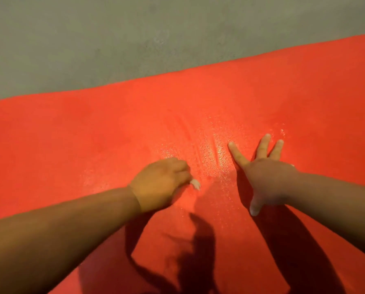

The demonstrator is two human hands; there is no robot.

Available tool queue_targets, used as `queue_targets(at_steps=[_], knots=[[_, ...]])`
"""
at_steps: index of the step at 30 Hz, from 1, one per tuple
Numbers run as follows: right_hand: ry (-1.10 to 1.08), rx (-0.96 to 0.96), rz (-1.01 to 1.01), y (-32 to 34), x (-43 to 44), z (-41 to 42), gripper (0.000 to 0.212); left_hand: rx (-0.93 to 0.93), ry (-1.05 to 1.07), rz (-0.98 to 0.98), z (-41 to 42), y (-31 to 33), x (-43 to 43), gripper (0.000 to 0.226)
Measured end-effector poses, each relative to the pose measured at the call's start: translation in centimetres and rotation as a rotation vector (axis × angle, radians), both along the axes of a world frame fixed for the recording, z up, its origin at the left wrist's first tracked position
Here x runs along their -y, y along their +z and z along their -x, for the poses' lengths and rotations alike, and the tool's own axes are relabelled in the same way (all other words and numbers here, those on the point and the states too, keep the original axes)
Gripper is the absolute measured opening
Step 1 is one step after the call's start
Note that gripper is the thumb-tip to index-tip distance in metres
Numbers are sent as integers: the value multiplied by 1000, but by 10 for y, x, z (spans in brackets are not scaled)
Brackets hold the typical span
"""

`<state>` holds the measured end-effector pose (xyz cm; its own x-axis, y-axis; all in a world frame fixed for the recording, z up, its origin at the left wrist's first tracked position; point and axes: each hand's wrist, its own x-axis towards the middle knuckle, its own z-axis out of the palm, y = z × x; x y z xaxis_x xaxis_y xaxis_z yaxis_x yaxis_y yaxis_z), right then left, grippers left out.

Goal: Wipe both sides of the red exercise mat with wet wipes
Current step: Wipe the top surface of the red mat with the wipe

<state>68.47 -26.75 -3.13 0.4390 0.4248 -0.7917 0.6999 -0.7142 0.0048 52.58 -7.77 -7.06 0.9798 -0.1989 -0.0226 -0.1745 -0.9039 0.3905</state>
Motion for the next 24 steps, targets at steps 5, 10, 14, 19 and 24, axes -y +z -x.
queue_targets(at_steps=[5,10,14,19,24], knots=[[20,32,-5,-7,4,-1,160,42,764,-126,-67,-6,-83,21],[12,23,-8,-2,5,-1,158,51,587,-9,-8,-4,13,27],[12,51,-63,5,14,3,153,8,437,33,42,-6,84,28],[-170,24,-420,13,44,30,85,-228,993,678,41,17,119,16],[-957,-600,-724,42,52,100,12,-272,1037,1209,52,61,138,15]])
